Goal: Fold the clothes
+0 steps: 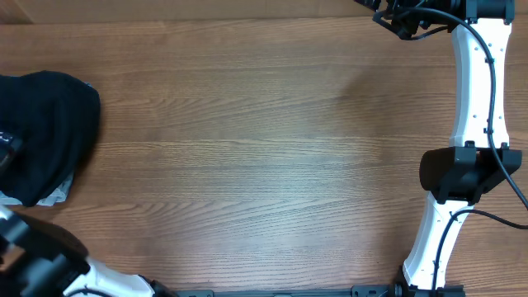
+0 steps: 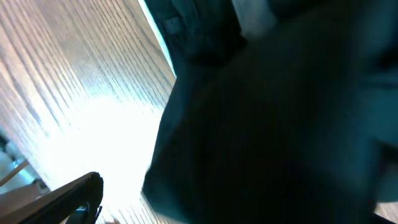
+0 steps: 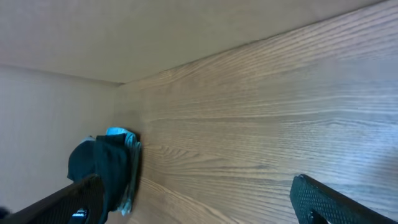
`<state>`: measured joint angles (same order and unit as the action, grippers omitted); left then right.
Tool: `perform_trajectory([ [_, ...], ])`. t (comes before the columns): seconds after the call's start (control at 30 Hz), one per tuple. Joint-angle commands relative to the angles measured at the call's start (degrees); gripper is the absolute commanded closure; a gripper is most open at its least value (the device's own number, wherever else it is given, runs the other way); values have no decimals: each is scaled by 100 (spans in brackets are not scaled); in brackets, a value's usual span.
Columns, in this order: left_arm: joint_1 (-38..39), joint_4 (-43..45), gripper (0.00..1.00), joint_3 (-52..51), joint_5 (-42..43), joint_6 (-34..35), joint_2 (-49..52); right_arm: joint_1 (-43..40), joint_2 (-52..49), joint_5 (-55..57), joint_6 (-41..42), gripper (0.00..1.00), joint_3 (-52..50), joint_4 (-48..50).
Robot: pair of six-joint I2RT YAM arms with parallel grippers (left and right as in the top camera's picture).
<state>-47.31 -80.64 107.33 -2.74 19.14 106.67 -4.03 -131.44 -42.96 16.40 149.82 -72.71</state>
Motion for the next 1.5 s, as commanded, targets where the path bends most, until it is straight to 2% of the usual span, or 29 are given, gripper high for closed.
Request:
perform_trajectory([
  [0.0,109,407,0,0,83,-310,442,-22,214,48,-55,0,-2,-61],
  [0.1,144,929,6,2,365,-535,494,-22,214,48,-55,0,-2,-90],
  [0.23,203,1255,32,2,638,-588,494,-22,214,50,-57,0,-2,-70],
  [0.27,221,1290,46,2,717,-588,492,-22,214,50,-57,0,-2,-48],
  [0.33,245,1340,91,2,905,-586,492,-22,214,50,-55,0,-2,-4],
  [0.37,267,1346,96,7,1049,-586,492,-22,214,52,-57,0,-2,42],
  [0.5,514,1388,96,83,1460,-752,398,-22,214,52,-55,0,-2,151],
  [0.6,837,1563,96,452,1370,-841,315,-22,214,55,-31,0,-2,295],
  [0.67,1023,2092,96,866,1147,-761,315,-22,214,52,7,0,-2,415],
  [0.8,1169,3906,96,1283,1027,-704,315,-22,214,31,9,0,-2,415],
  [0.87,1172,4413,96,1349,1014,-492,315,-22,214,-2,9,0,-2,302],
  [1.0,1086,4992,96,1366,299,-214,315,-22,214,-13,2,0,-2,-52],
  [1.1,938,4929,96,1366,-313,-173,315,-22,216,-15,4,0,-2,-105],
  [1.17,833,4715,96,1366,-391,-179,315,-22,216,-15,4,0,-2,-94],
  [1.37,608,2826,96,1364,-330,-319,304,-22,216,-22,7,0,-2,24],
  [1.47,562,1952,96,1342,-785,-334,306,-22,216,-83,7,0,-2,118],
])
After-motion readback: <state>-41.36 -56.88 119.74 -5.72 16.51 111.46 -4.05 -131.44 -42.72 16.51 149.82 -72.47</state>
